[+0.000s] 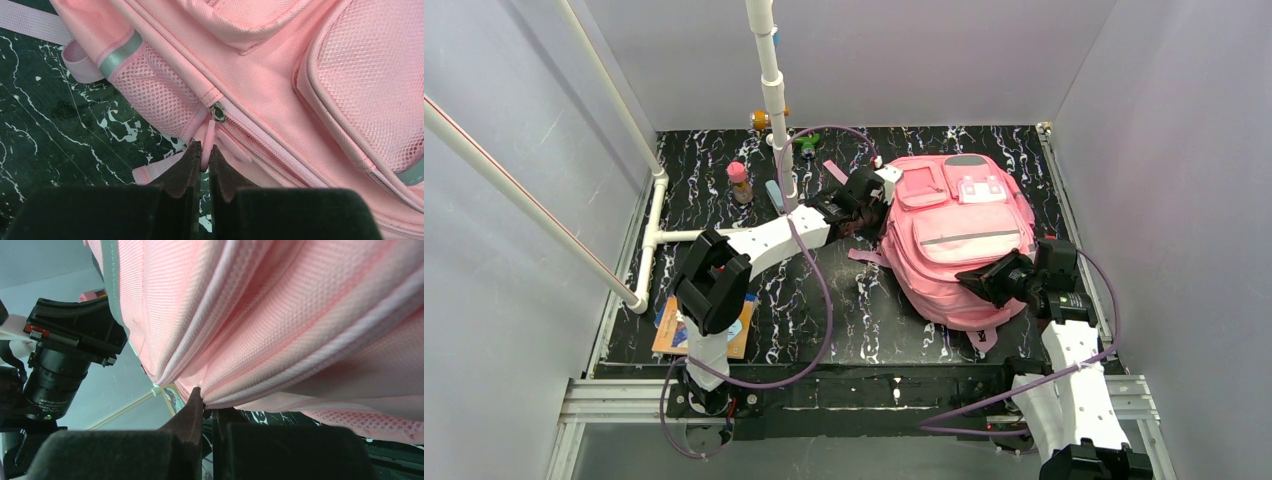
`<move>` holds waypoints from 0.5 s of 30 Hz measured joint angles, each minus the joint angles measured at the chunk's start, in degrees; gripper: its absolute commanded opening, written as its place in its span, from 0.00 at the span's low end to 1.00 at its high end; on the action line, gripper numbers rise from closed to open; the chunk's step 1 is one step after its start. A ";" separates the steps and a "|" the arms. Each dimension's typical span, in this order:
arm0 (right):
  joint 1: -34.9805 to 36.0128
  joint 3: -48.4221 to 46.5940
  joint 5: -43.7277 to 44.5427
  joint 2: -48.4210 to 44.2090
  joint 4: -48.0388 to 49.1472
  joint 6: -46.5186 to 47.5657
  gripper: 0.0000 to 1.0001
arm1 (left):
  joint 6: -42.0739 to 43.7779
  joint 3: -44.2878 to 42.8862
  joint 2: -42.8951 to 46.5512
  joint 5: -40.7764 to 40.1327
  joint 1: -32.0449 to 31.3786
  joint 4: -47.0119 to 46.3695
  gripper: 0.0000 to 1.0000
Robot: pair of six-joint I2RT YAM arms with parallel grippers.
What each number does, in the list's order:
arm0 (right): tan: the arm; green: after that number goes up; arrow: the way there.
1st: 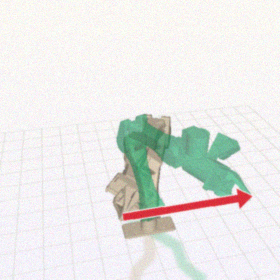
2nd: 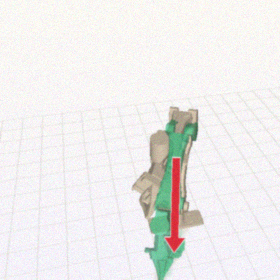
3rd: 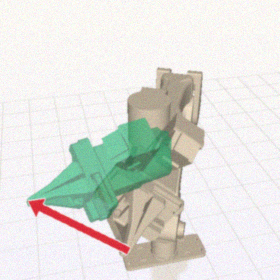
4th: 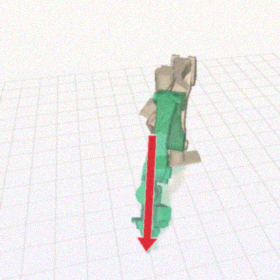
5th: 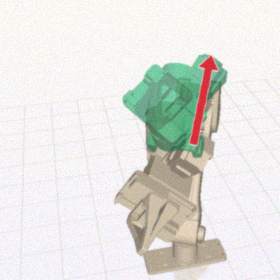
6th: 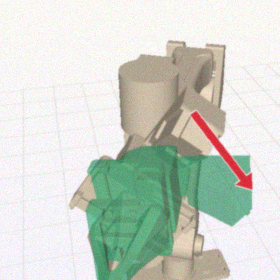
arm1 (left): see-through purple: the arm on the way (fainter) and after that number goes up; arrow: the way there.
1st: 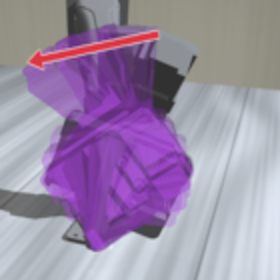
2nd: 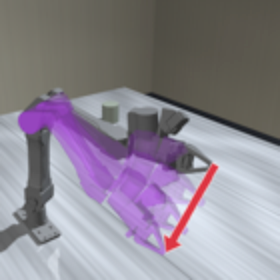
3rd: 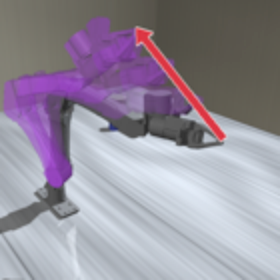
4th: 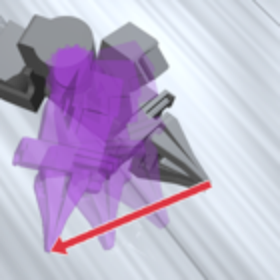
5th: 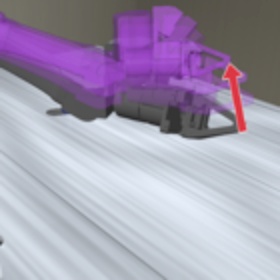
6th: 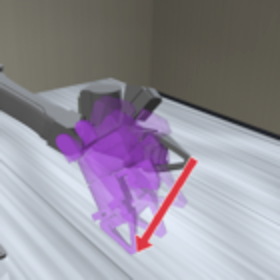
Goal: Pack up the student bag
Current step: Unzip the student bag at the center of the board.
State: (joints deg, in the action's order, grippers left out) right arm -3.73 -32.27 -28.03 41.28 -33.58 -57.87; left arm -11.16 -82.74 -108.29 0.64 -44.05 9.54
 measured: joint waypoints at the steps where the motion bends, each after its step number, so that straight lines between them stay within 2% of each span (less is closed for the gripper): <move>1: 0.00 -0.02 -0.24 0.00 0.22 0.39 0.01 | 0.42 -0.28 0.02 0.04 0.00 0.52 0.31; 4: 0.00 0.28 -1.84 0.04 2.14 0.70 0.01 | 1.38 -0.31 0.85 -0.15 0.24 2.38 0.55; 6: 0.50 1.42 -3.21 -0.02 5.11 -0.63 0.04 | 1.51 0.98 2.75 0.48 0.48 4.09 0.61; 8: 2.91 4.26 -3.15 -0.04 9.90 -3.17 0.13 | 1.38 3.96 7.15 1.40 0.76 6.36 0.65; 9: 4.52 4.76 -2.51 0.48 11.02 -4.04 0.17 | 1.33 5.53 9.99 1.97 0.81 7.56 0.79; 10: 7.02 4.87 -1.46 1.62 12.35 -4.98 0.22 | 1.31 7.41 13.31 2.56 0.79 8.59 0.83; 11: 9.94 4.79 -0.28 3.17 14.43 -5.60 0.26 | 1.33 9.53 17.44 3.04 0.70 9.51 0.96; 15: 22.40 0.63 4.33 11.23 17.62 -4.42 0.45 | -0.07 17.35 36.85 2.64 0.31 12.41 0.98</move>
State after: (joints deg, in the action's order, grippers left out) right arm 18.68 -31.64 -23.70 52.51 -15.97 -62.28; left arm -11.22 -65.39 -71.44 3.29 -43.75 21.96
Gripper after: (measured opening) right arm 0.330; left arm 0.972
